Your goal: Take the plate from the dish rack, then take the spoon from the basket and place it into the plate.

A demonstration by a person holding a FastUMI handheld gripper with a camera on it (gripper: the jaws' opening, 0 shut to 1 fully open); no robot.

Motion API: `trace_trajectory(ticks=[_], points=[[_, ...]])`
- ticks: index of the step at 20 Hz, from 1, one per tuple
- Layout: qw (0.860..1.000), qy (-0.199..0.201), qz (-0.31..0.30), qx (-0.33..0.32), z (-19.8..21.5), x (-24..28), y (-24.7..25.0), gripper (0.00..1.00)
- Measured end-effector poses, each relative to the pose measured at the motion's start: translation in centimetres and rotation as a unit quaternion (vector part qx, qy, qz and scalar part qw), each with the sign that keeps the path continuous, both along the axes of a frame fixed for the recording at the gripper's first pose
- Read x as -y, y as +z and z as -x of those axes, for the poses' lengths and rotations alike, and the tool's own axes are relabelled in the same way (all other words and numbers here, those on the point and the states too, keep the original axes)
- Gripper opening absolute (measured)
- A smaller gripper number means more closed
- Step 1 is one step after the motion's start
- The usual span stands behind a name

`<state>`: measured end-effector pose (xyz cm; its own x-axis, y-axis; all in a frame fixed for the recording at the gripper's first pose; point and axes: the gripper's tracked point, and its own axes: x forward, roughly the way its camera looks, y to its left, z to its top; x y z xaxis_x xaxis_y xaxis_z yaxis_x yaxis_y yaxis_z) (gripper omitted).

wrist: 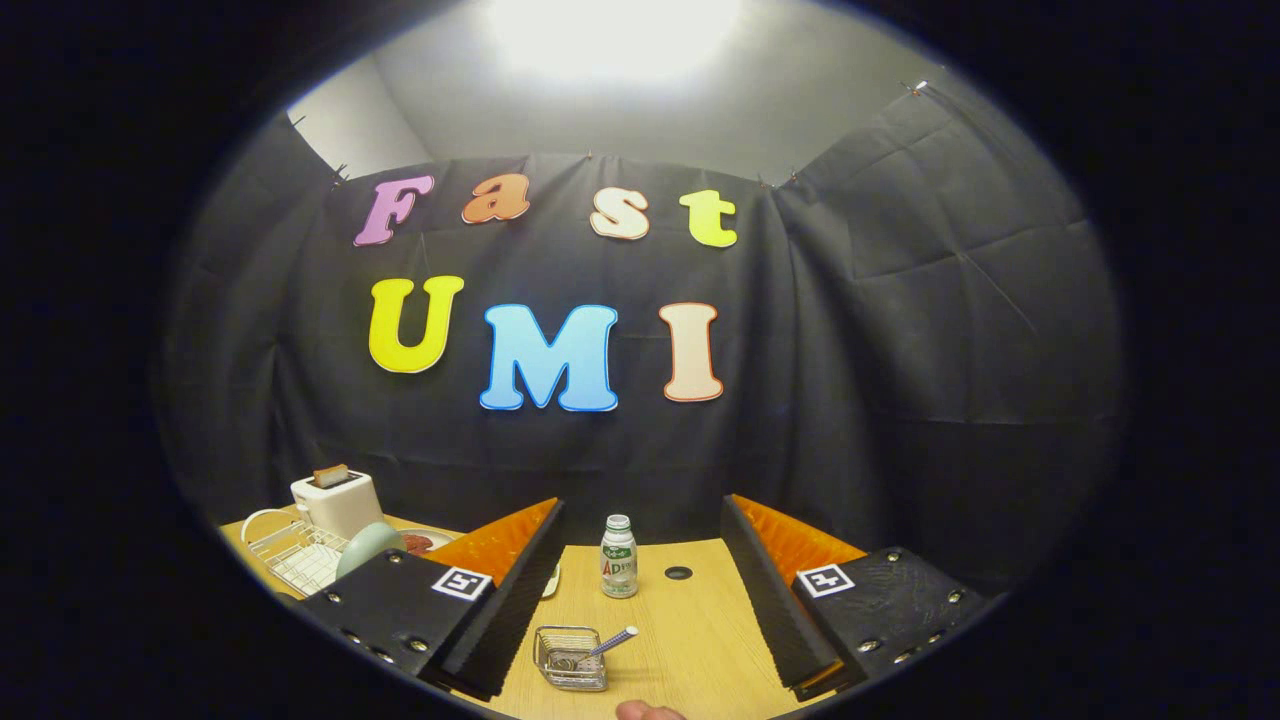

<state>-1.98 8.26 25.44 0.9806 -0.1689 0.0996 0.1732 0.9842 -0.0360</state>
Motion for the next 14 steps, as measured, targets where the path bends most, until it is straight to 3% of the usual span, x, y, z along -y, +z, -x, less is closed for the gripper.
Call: trace_trajectory(ticks=[6,14], points=[[1.0,-0.003,0.0,-0.016,-1.2,-6.0,1.0,0.95],[0.992,0.061,-0.034,-0.101,-5.0,-13.8,-0.7,0.95]])
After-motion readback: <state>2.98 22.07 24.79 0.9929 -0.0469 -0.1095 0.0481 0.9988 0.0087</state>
